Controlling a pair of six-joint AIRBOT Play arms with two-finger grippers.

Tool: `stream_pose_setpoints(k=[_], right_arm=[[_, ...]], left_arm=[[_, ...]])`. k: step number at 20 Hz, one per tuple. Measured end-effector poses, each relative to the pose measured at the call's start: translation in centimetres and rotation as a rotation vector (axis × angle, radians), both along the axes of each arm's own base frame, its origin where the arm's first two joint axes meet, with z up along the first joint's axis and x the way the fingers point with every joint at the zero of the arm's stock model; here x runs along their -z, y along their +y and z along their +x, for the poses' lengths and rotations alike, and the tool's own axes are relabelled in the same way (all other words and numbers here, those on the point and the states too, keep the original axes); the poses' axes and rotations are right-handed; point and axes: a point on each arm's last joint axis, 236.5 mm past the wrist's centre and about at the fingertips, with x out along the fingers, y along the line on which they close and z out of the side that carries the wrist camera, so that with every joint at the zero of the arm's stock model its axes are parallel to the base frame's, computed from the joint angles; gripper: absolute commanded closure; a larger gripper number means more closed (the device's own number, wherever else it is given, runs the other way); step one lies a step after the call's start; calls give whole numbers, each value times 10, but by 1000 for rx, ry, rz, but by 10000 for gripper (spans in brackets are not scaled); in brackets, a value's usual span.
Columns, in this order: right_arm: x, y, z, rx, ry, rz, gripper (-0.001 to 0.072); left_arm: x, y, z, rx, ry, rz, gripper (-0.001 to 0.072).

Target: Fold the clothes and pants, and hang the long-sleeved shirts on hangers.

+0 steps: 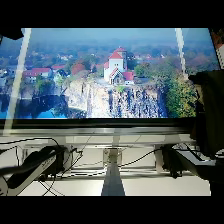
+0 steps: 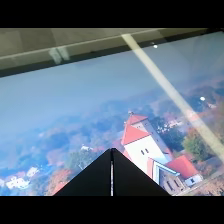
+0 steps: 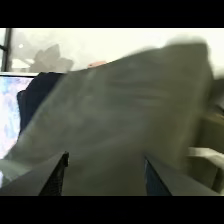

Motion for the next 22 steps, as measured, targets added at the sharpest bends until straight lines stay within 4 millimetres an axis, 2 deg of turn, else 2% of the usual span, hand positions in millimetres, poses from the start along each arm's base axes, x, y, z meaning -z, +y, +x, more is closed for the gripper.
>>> stream_pose_setpoints(k=[1,3,6,8,10,13,16,19,22], right_arm=[[2,-1,-1,5,4,6,323],[6,2,3,-7,6,22,666],[13,10,27,-95,-3,45,686],[16,22,58,-227,-14,46,687],[19,47,101,-416,-23,45,687],[25,101,160,-720,1,27,687],[28,177,206,-1040,36,-15,688],[25,250,231,-1317,64,-101,687],[16,313,242,-1523,45,-195,687]], left_arm=[[0,0,0,0,0,0,687],[0,0,0,0,0,0,687],[0,0,0,0,0,0,687],[0,0,0,0,0,0,687],[0,0,0,0,0,0,687],[0,0,0,0,0,0,687],[0,0,0,0,0,0,687],[0,0,0,0,0,0,687],[0,0,0,0,0,0,687]])
